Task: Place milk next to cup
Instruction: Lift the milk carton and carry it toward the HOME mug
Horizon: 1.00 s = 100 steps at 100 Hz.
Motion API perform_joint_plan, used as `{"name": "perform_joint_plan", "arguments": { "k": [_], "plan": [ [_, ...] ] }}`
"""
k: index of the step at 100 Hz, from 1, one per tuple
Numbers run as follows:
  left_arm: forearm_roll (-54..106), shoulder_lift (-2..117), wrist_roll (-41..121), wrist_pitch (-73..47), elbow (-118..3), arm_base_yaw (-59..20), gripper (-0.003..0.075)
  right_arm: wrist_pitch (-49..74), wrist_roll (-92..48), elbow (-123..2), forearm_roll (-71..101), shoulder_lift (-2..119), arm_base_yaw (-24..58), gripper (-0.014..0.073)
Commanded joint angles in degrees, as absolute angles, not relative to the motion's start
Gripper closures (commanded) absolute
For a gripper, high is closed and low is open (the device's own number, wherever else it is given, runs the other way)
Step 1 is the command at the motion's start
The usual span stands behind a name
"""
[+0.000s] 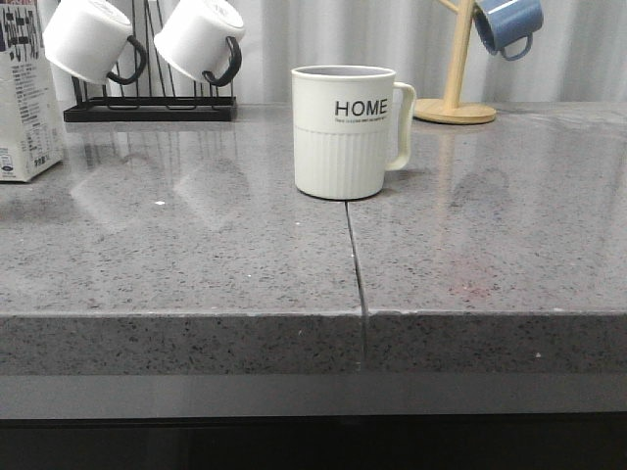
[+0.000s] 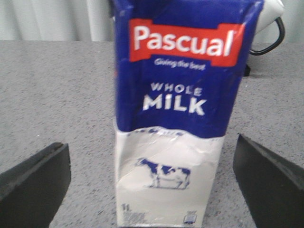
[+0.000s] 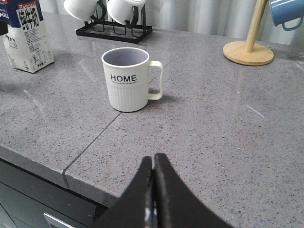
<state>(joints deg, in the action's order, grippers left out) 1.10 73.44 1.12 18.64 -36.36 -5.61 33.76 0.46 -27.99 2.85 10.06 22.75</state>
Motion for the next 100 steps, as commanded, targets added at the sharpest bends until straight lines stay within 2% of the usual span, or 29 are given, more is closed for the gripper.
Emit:
{"name": "perform_joint_plan", "arguments": {
  "k": [1, 58, 65, 89, 100],
  "plan": [
    [1.68, 73.98, 0.99, 24.13, -39.46, -6.39, 0.0050, 29.63, 0.00, -29.36, 2.70, 10.77, 22.56, 0.0649],
    [6.16, 84.24, 1.13, 27.51, -47.47, -6.39, 0.0066, 29.63, 0.00, -29.36, 2.70, 10.77, 22.56, 0.0649],
    [6.99, 84.36, 1.33, 28.09, -47.47, -6.39, 0.0112, 29.63, 0.00, -29.36, 2.70, 10.77, 22.56, 0.0649],
    [6.99, 84.36, 6.84, 28.35, -47.47, -6.39, 0.0370, 29.63, 0.00, -29.36, 2.70, 10.77, 22.56, 0.0649],
    [6.99, 84.36, 7.11, 28.24, -47.47, -6.39, 0.0432, 29.63, 0.00, -29.36, 2.70, 10.77, 22.56, 0.0649]
  ]
}}
